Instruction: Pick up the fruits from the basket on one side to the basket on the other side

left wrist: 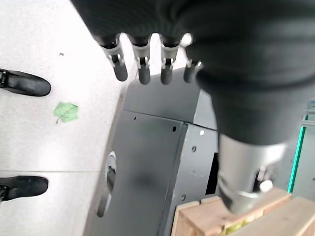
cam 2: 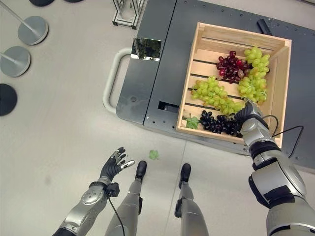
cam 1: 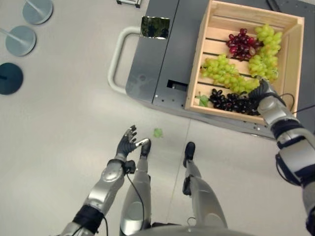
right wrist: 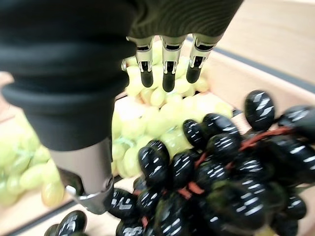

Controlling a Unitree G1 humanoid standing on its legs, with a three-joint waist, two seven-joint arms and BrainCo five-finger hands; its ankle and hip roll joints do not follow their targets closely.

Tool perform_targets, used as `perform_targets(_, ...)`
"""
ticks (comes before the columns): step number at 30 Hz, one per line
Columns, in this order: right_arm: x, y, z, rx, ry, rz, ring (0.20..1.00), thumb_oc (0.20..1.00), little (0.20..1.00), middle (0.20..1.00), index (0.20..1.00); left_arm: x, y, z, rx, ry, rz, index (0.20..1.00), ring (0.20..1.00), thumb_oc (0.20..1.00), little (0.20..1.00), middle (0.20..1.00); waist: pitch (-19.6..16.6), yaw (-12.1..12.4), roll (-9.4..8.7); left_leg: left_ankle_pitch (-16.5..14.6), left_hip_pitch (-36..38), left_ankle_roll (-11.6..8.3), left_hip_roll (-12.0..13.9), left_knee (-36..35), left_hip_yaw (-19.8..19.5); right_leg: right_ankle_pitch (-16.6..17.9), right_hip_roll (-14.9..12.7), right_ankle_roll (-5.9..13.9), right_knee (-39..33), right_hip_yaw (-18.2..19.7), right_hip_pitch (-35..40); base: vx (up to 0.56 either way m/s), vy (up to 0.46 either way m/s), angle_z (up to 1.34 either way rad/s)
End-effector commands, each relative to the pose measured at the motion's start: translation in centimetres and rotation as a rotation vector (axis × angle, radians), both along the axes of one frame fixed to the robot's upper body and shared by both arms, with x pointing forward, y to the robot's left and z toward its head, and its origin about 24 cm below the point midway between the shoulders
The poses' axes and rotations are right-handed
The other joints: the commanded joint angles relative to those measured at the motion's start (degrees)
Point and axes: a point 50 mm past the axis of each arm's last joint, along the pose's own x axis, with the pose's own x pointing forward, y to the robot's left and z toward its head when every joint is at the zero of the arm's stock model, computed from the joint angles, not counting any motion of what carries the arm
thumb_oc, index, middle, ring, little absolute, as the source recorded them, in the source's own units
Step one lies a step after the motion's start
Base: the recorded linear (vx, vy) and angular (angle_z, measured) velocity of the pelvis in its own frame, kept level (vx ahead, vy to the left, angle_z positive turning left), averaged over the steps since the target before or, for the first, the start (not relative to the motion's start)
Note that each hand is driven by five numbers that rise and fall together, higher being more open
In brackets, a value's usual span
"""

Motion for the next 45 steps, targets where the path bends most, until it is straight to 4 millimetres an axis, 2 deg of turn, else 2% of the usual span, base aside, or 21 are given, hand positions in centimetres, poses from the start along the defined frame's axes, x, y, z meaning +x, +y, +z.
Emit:
perform_targets(1, 0.4, -0.8, 3.6, -0.186, -0.017, -0.022, 1.0, 1.0, 1.0, 1.0, 1.0, 0.1, -1.4, 2.2, 0.027, -0.128, -0.065, 1.0, 1.0, 1.0, 1.0, 1.0, 0.48, 0.2, -1.74, 0.29, -1.59, 0.95, -1.03, -0.64, -1.18, 1.42, -2.06, 5.95, 0.22, 0.55, -1.05, 0.0, -0.01, 0.19)
perform_targets(9, 0.7, 0.1, 3.0, -0.385, 0.098, 0.046, 1.0, 1.0, 1.0, 1.0, 1.0, 0.6, -1.6, 2.7, 0.04, -0.155, -0.075, 1.0, 1.0, 1.0, 1.0, 1.0, 0.49, 0.72, -2.07, 0.63, -3.73, 0.65, -1.0, -0.64, -2.19, 1.33, -2.05, 5.94, 0.22, -0.45, -2.3, 0.0, -0.006, 0.08)
perform_targets(13, 1.2, 1.4, 2.6, -0.513, 0.162, 0.11, 1.0, 1.0, 1.0, 1.0, 1.0, 0.9, -1.9, 2.9, 0.056, -0.167, -0.079, 1.0, 1.0, 1.0, 1.0, 1.0, 0.49, 0.98, -2.42, 0.91, -4.96, 0.47, -0.96, -0.64, -2.79, 1.41, -2.09, 6.03, 0.22, -1.08, -3.04, 0.0, -0.01, 0.04)
perform_targets(17, 1.6, 2.3, 3.1, -0.578, 0.167, 0.138, 1.0, 1.0, 1.0, 1.0, 1.0, 1.2, -2.2, 3.1, 0.058, -0.173, -0.079, 1.0, 1.0, 1.0, 1.0, 1.0, 0.49, 1.0, -2.65, 1.12, -6.06, 0.34, -0.94, -0.64, -3.08, 1.46, -2.05, 5.96, 0.22, -1.41, -3.66, -0.01, -0.005, 0.08)
perform_targets(21, 1.7, 2.0, 4.1, -0.501, 0.096, 0.097, 1.0, 1.0, 1.0, 1.0, 1.0, 1.4, -2.6, 3.4, 0.05, -0.187, -0.077, 1.0, 1.0, 1.0, 1.0, 1.0, 0.49, 1.33, -2.24, 1.52, -7.81, 0.21, -1.21, -0.64, -3.57, 1.49, -2.1, 6.04, 0.22, -2.07, -4.89, 0.0, 0.0, 0.01)
perform_targets(27, 0.7, -0.7, 5.9, -0.184, -0.118, -0.078, 1.0, 1.0, 1.0, 1.0, 1.0, 1.4, -2.9, 3.7, 0.027, -0.195, -0.062, 1.0, 1.0, 1.0, 1.0, 1.0, 0.49, 1.57, -1.27, 2.07, -10.8, -0.01, -1.49, -0.64, -4.31, 1.61, -2.3, 6.29, 0.22, -3.08, -7.04, -0.01, 0.001, 0.09)
perform_targets(31, 0.5, -1.1, 6.3, -0.043, -0.201, -0.109, 1.0, 1.0, 1.0, 1.0, 1.0, 1.2, -3.0, 3.5, 0.012, -0.18, -0.049, 1.0, 1.0, 1.0, 1.0, 1.0, 0.49, 1.66, -0.94, 2.04, -11.71, -0.08, -1.48, -0.64, -4.56, 1.39, -2.31, 6.4, 0.22, -3.76, -7.64, 0.01, 0.001, 0.03)
perform_targets(40, 0.9, -0.3, 6.1, 0.074, -0.254, -0.126, 1.0, 1.0, 1.0, 1.0, 1.0, 1.2, -3.2, 3.7, -0.008, -0.184, -0.033, 1.0, 1.0, 1.0, 1.0, 1.0, 0.49, 2.85, -0.47, 2.23, -13.68, -0.29, -1.82, -0.64, -5.54, 1.02, -2.38, 6.48, 0.22, -4.95, -8.57, 0.02, -0.012, 0.05)
perform_targets(45, 0.9, -0.2, 5.5, 0.02, -0.216, -0.143, 1.0, 1.0, 1.0, 1.0, 1.0, 1.1, -3.5, 4.0, -0.017, -0.2, -0.035, 1.0, 1.0, 1.0, 1.0, 1.0, 0.49, 3.7, 0.31, 2.41, -14.93, -0.33, -2.05, -0.64, -5.94, 0.95, -2.49, 6.53, 0.22, -5.5, -9.2, 0.01, -0.001, 0.07)
